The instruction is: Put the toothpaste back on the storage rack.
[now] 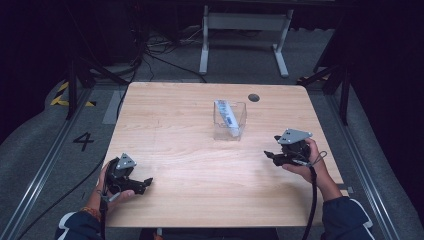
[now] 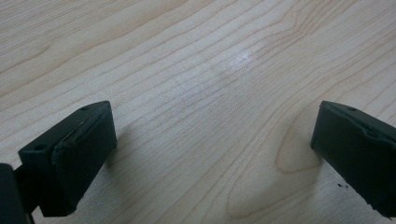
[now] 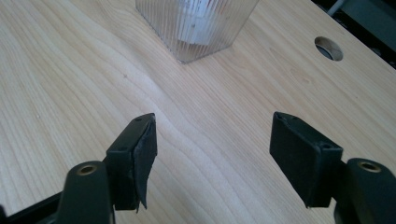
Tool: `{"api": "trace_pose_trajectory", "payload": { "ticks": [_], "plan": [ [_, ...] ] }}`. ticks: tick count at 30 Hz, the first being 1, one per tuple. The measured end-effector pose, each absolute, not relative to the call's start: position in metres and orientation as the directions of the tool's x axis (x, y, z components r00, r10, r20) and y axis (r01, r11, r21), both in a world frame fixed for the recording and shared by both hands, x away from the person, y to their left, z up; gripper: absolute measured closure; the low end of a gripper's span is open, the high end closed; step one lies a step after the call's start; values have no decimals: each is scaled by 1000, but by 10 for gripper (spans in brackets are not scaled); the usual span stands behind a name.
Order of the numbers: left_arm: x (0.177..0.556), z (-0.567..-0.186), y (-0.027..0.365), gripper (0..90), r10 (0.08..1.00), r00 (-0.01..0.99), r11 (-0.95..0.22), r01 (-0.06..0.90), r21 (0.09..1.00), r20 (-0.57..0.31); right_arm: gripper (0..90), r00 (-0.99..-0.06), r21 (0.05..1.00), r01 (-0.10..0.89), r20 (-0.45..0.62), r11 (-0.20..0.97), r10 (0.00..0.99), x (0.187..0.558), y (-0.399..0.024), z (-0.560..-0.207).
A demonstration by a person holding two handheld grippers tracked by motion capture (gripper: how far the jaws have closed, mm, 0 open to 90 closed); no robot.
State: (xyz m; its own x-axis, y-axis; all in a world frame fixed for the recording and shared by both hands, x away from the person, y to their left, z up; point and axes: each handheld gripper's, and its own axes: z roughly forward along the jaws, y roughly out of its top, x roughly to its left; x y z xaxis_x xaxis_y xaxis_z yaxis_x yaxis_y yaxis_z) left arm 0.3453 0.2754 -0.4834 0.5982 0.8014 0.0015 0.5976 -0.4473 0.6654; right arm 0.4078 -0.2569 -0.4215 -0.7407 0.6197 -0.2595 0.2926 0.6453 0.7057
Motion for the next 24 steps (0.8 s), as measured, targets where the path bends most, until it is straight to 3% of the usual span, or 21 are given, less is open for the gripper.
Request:
{"api": "trace_pose_trajectory", "payload": {
  "ticks": [24],
  "plan": [
    [345, -483, 275, 7, 801, 599, -449, 599, 664, 1, 221, -707, 715, 372, -195, 592, 679, 368, -308, -453]
  ]
}}
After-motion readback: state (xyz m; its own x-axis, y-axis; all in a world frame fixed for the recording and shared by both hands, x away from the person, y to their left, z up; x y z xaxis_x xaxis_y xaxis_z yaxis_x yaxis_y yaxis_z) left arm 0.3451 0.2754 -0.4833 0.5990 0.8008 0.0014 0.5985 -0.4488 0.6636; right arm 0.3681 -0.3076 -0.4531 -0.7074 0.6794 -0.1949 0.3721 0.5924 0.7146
